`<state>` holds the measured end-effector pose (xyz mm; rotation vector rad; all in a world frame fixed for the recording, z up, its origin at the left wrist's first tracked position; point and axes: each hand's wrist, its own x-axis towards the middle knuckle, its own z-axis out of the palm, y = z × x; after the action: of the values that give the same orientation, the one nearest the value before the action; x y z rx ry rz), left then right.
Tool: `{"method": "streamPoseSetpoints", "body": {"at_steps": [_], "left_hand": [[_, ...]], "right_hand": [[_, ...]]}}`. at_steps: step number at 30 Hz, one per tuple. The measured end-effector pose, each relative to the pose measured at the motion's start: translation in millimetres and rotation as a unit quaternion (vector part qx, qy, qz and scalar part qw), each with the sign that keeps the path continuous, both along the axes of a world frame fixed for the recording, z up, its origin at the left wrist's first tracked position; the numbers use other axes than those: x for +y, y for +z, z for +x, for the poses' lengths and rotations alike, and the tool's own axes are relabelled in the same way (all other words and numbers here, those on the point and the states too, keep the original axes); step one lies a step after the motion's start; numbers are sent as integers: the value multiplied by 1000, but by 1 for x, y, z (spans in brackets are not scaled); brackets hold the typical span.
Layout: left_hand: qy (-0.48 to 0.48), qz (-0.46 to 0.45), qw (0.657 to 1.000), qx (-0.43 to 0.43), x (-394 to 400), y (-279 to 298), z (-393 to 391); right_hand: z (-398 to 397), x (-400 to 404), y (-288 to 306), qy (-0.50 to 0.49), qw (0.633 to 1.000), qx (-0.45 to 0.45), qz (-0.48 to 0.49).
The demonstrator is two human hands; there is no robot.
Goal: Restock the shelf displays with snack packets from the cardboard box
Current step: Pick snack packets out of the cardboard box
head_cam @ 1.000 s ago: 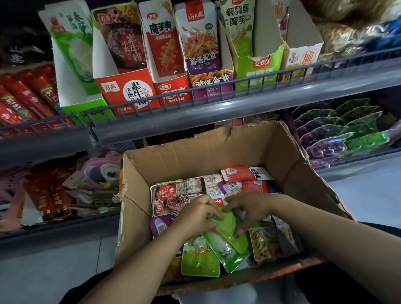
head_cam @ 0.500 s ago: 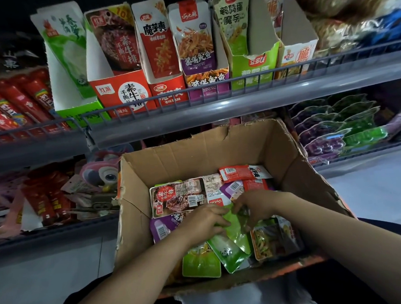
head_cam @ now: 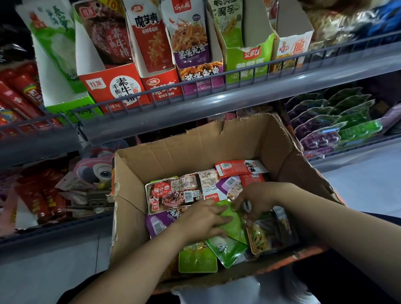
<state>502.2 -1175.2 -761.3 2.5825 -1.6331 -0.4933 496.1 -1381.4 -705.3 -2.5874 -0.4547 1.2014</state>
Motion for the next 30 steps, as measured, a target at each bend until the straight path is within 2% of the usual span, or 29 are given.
{"method": "streamPoseSetpoints", "body": {"at_steps": [2,5,8,15,19,24,30], "left_hand": [[-28,3,999,-29,2,3,-1],[-77,-42,993,-76,7,4,-4],[-71,-93,990,-75,9,7,-7],[68,-197,976,-64,13,34,3],[194,-216,956,-39,13,63,3],[367,-238,899,35,14,88,6],[480,-387,770,164,17,117,11]], "right_hand": [[1,-1,3,-10,1000,4,2],[1,-2,9,-20,1000,4,6],[0,-3,14,-23,999,31,32],[-4,-5,31,-66,989,74,112],[-4,-4,42,-168,956,48,237],[3,-2,66,-261,910,-62,315],[9,13,77,-400,809,-148,406]]}}
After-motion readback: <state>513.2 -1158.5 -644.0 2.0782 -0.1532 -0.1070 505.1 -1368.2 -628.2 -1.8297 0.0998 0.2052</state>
